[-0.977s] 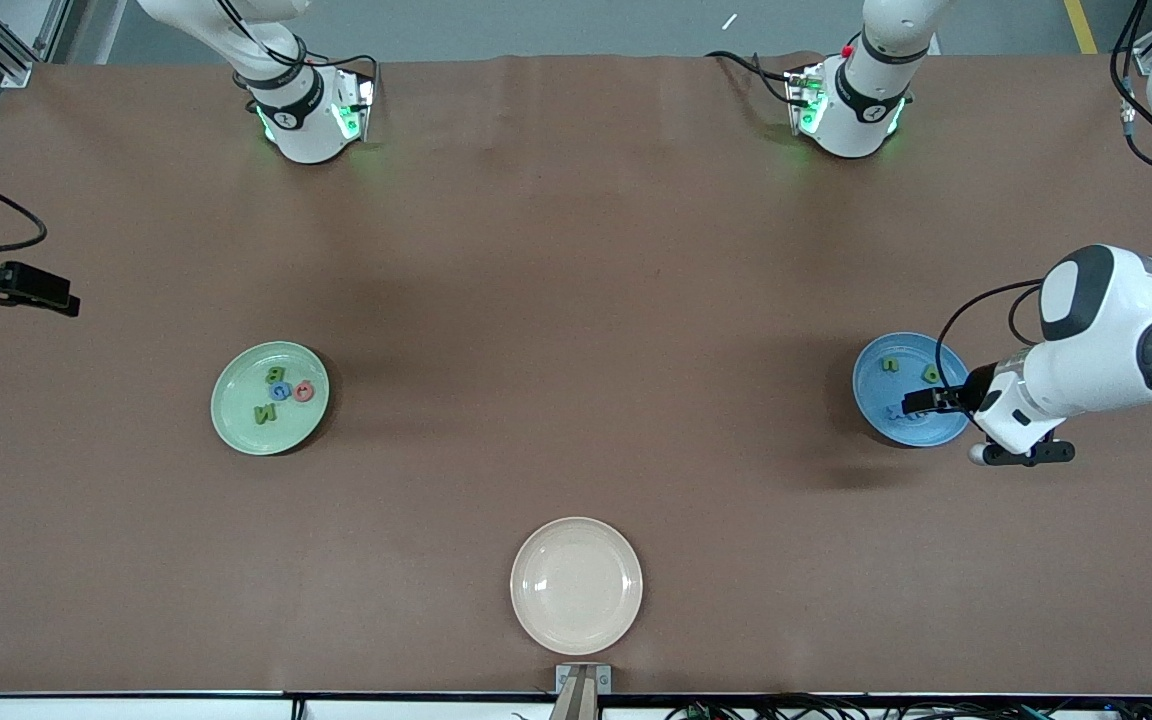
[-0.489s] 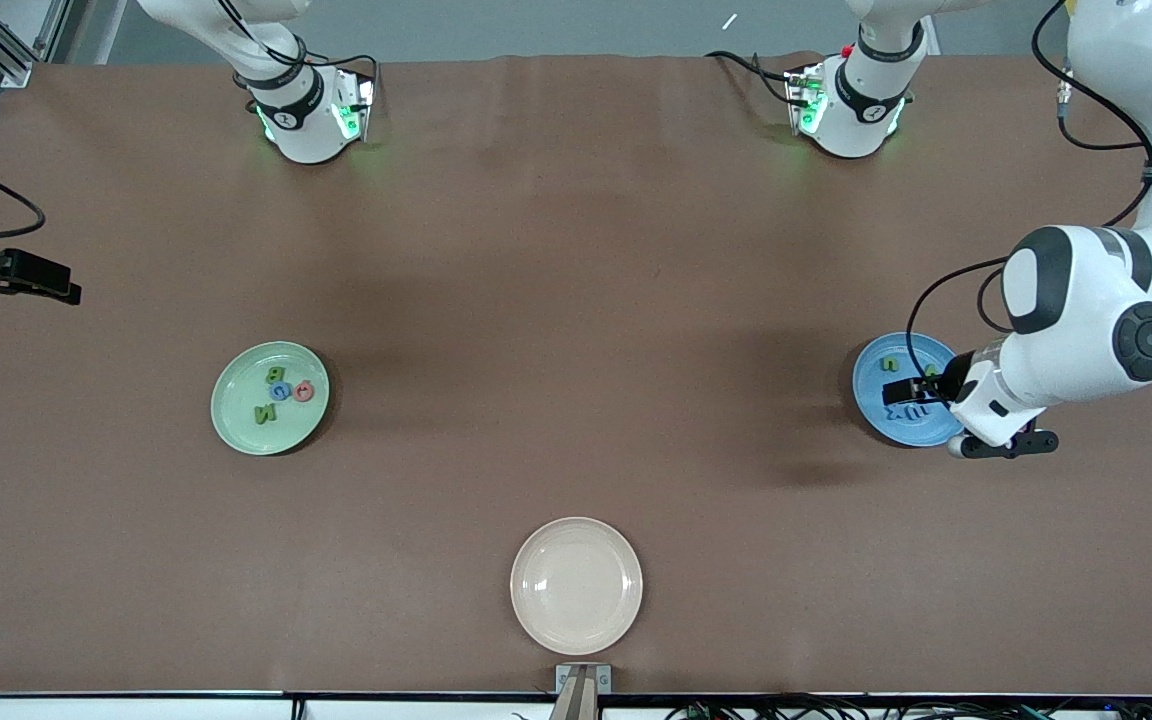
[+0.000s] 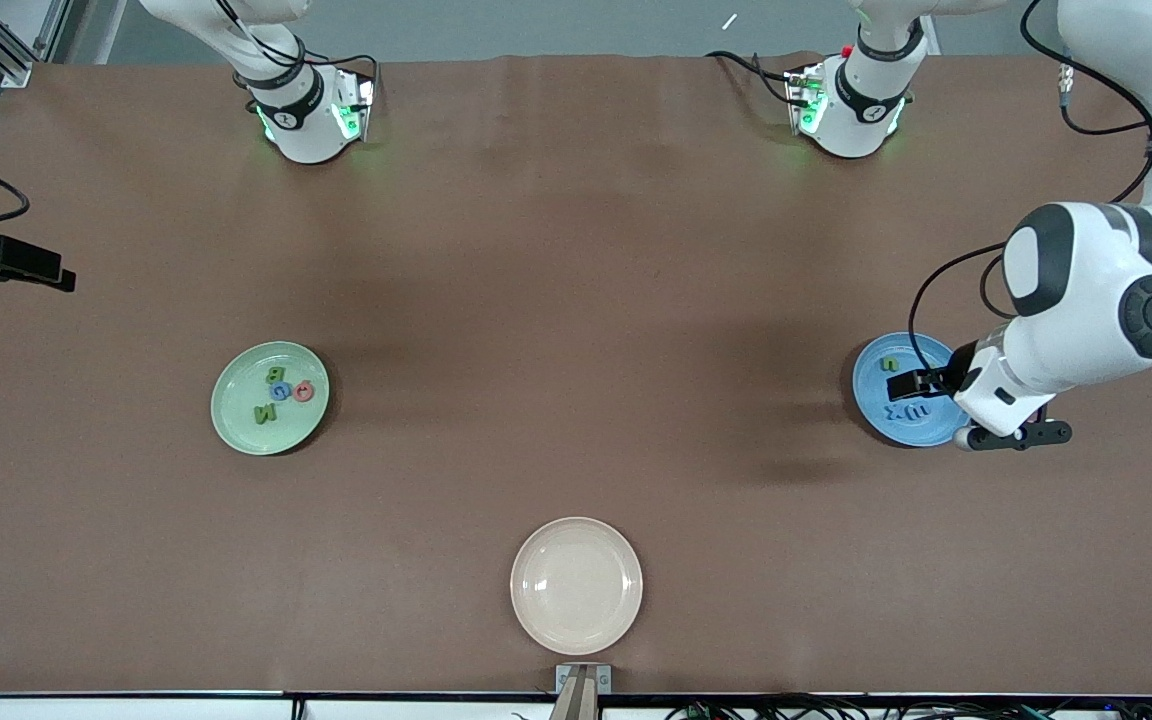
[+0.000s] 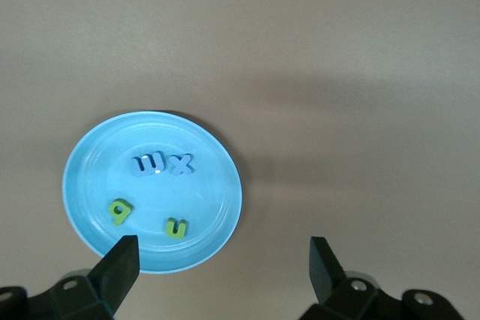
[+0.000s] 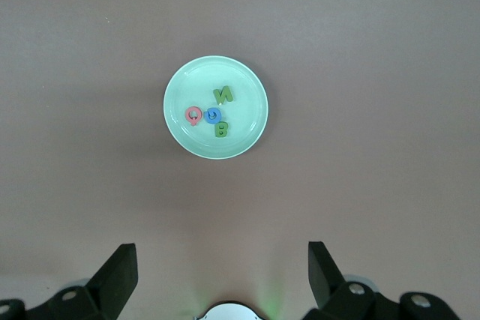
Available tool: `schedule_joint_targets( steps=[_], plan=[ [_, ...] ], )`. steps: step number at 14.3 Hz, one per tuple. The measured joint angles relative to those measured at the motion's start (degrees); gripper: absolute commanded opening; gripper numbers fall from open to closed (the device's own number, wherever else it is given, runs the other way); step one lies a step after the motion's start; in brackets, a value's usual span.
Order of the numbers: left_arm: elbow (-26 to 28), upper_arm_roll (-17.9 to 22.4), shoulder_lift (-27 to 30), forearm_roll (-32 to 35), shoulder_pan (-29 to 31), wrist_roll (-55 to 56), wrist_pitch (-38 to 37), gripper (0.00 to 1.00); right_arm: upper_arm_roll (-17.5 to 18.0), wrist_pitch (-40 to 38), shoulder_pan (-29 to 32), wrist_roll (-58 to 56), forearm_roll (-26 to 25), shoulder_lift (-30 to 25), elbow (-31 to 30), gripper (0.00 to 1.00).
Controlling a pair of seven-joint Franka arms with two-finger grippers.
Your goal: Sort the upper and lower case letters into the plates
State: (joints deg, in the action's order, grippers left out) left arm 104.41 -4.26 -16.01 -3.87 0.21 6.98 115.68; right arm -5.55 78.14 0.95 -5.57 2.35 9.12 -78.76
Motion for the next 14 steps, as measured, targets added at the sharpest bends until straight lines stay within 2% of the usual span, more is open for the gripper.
schedule_joint_targets(
  steps=[5,9,14],
  plan=[
    [-0.23,0.25,8.12,0.00,1.85,-0.17,-4.41,1.00,0.52,-0.05,0.59,-0.03,0.03,-0.36,-0.20,1.00],
    [-0.77,0.52,14.31,0.00,2.03,-0.17,-6.83,1.00,0.65,0.31,0.60,-0.05,0.03,-4.09,-4.08,1.00],
    [-8.63,0.64,15.93,0.08,2.03,-0.17,-17.59,1.00,0.74,1.90,0.60,-0.14,0.03,-11.09,-11.11,1.00]
  ],
)
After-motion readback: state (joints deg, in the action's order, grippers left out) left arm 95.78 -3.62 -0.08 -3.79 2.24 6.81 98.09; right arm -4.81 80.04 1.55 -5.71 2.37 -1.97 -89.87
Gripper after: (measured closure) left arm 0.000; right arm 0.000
